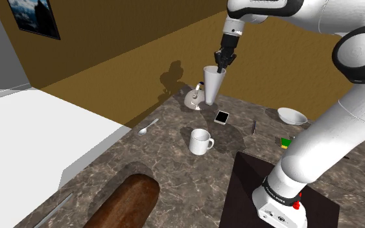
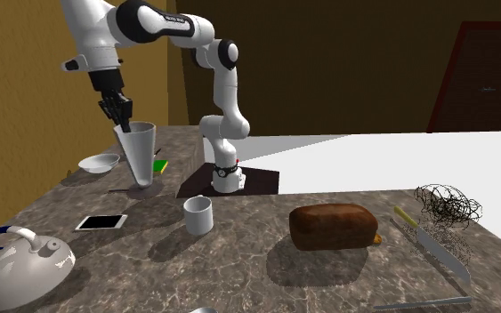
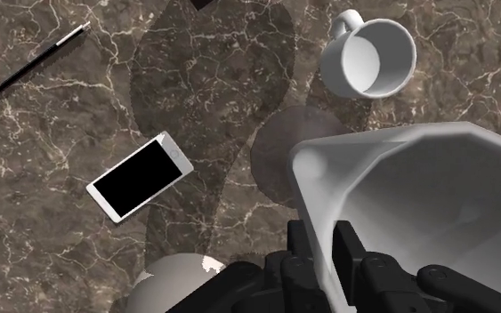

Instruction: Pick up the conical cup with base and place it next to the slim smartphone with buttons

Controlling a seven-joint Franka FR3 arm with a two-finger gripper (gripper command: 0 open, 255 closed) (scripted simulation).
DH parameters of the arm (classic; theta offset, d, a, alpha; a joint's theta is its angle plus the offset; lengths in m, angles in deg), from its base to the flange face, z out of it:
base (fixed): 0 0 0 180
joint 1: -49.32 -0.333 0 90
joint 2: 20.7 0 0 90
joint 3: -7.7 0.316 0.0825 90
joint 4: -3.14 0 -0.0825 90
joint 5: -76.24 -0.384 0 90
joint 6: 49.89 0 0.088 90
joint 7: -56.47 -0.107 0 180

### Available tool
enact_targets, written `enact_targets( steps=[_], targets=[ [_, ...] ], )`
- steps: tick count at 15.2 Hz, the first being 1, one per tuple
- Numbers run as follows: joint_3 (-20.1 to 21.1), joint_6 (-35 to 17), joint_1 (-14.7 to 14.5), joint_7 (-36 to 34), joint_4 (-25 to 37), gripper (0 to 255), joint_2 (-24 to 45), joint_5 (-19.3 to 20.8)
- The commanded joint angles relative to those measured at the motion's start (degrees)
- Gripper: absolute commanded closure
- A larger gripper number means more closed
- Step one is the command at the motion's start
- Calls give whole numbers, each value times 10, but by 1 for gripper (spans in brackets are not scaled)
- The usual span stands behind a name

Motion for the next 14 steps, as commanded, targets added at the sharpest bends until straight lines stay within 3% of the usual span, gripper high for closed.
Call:
enact_targets(
  steps=[1, 14],
  targets=[
    [0, -16, 0, 1, -18, 255, -2, 0],
    [-1, -116, 2, 9, -124, 255, -8, 1]
  ],
)
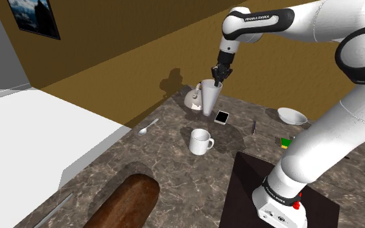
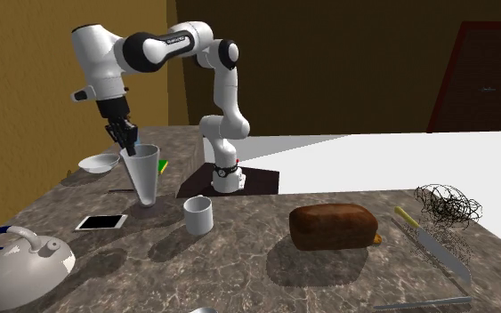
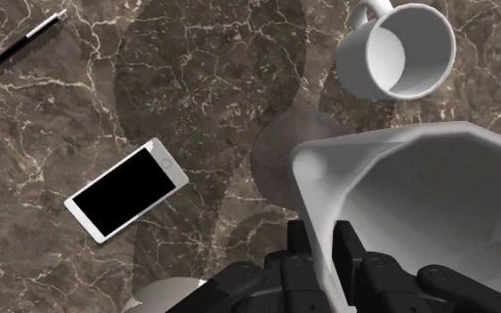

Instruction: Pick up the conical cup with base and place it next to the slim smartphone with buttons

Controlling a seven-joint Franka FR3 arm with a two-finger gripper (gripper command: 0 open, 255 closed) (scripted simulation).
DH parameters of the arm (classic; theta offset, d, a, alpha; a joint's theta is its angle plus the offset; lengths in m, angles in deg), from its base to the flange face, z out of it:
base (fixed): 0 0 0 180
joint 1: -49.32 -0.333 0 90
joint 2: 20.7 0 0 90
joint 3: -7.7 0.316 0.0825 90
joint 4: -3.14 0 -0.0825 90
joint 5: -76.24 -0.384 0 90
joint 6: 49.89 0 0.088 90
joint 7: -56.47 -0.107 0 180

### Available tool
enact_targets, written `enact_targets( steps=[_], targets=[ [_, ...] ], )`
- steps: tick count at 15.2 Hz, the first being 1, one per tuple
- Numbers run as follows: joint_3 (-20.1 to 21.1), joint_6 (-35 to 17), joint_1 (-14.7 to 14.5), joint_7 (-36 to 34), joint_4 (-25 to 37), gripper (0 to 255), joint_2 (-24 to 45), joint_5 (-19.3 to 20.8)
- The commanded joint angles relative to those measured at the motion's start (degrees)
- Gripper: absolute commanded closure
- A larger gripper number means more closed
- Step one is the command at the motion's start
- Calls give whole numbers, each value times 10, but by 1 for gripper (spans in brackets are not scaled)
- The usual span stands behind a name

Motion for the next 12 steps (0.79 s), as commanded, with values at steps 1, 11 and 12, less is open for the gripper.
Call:
enact_targets(
  steps=[1, 11, 12],
  targets=[
    [0, -15, 0, 1, -13, 255, 2, -1],
    [-2, -91, 0, 11, -78, 255, 13, -5],
    [-3, -99, 0, 12, -84, 255, 15, -5]
  ],
)
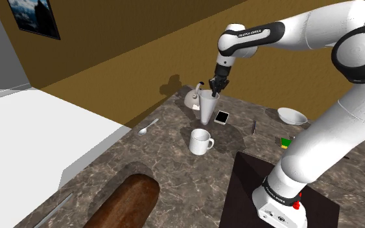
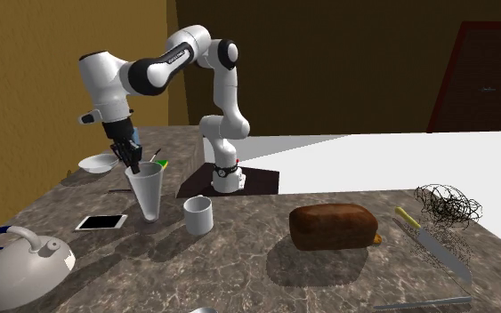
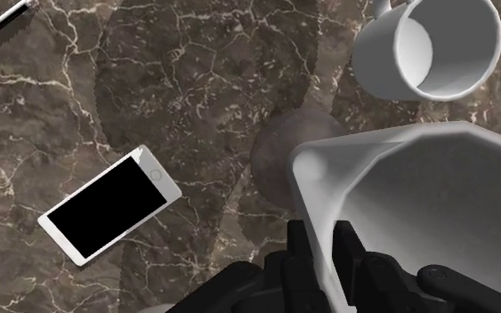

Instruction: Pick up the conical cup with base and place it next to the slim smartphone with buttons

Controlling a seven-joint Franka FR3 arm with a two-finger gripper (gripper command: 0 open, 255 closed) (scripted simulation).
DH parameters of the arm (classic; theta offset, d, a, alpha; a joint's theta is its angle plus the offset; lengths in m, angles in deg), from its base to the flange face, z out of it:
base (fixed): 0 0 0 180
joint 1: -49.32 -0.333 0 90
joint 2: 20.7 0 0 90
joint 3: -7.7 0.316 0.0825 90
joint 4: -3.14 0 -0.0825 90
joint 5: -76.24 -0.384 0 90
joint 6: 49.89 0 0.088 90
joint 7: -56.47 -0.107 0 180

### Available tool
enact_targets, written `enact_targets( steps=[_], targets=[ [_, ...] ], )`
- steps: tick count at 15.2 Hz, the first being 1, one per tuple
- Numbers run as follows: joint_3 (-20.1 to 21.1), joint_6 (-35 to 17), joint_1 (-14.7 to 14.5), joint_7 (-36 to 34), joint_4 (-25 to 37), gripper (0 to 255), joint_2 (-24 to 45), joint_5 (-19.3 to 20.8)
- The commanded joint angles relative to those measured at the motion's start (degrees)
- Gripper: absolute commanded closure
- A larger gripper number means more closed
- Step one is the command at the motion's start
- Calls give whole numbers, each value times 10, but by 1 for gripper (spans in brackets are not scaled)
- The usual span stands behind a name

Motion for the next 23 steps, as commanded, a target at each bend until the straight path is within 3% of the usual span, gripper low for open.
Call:
enact_targets(
  steps=[1, 6, 13, 14, 19, 23],
  targets=[
    [-1, -15, 0, 3, -10, 255, 5, -2],
    [-3, -56, 0, 10, -39, 255, 18, -6],
    [-3, -56, 0, 10, -39, 255, 18, -6],
    [-3, -56, 0, 10, -39, 0, 18, -6],
    [-3, -56, 0, 10, -39, 0, 18, -6],
    [-4, 17, 3, 6, 19, 0, 2, 1]
  ],
)
